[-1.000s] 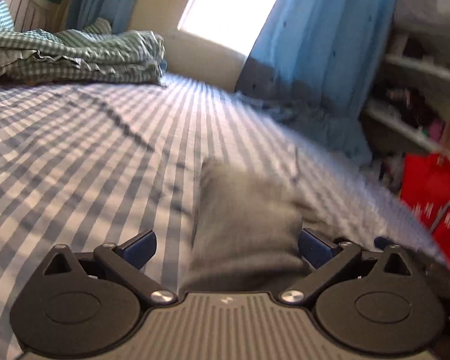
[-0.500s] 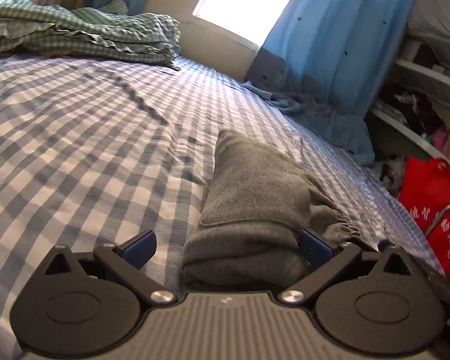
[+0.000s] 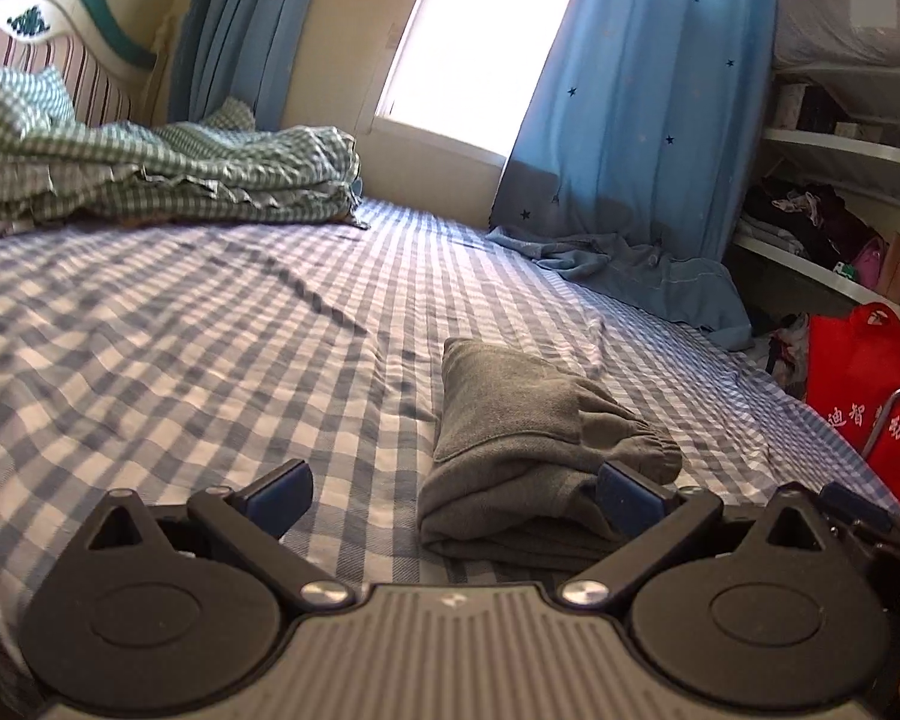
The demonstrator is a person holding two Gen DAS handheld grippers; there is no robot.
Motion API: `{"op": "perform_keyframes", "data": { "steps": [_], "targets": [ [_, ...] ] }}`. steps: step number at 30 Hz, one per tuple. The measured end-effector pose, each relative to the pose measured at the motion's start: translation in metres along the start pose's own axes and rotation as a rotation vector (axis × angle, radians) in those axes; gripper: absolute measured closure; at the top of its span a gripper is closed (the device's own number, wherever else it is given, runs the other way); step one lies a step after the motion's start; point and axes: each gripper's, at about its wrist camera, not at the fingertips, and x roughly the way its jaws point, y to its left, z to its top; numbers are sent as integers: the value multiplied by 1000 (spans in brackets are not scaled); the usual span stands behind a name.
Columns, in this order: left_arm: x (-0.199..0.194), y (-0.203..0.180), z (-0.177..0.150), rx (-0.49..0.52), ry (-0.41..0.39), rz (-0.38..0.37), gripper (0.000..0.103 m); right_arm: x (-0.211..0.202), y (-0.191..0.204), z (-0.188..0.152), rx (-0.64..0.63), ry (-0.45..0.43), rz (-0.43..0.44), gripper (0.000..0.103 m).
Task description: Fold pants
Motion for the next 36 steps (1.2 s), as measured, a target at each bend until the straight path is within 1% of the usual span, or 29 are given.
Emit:
{"op": "perform_keyframes", "data": {
  "steps": [6,9,11,14,16,17,19,21,22,24,25,26,28,29,30,33,35,36],
  "targets": [
    [-24,-5,-7,40,-37,14,0,-23,13,-1,-12,-19,11,1],
    [-27,-7,-6,58,-57,18,0,-29,17,0,-28,-29,15,1],
    [-24,-8,-2,66,-66,23,1,-24,18,5,-49,-32,17,1],
    [-3,-10,7,76,-63,46,0,7,17,20,-122,-30,-15,1],
    [19,-11,11,67,-52,35,1,45,9,33,-156,-2,-59,1],
    [30,-11,13,60,-40,22,1,68,3,40,-163,26,-65,1],
    [52,-11,13,52,4,14,1,115,-11,52,-146,113,-11,1],
    [72,-6,6,49,65,22,1,161,-29,61,-67,264,79,1],
    [80,-3,2,43,99,32,1,177,-35,63,-41,316,118,1],
    [93,12,-10,-5,159,42,1,198,-38,60,-61,389,199,1],
    [97,22,-16,-42,182,42,1,205,-37,56,-89,416,221,1],
    [97,30,-20,-69,189,36,1,211,-37,51,-113,438,238,2],
    [87,36,-25,-72,143,19,2,218,-39,44,-143,453,244,2],
    [81,36,-25,-68,128,23,2,219,-40,44,-139,449,238,2],
    [76,37,-26,-60,108,19,1,219,-43,47,-121,441,253,2],
    [65,33,-22,-25,15,-27,1,224,-44,68,-94,431,361,3],
    [68,27,-13,10,-38,-74,1,240,-38,81,-106,471,435,4],
    [71,23,-9,33,-51,-96,1,250,-35,86,-109,500,468,6]
  ]
}}
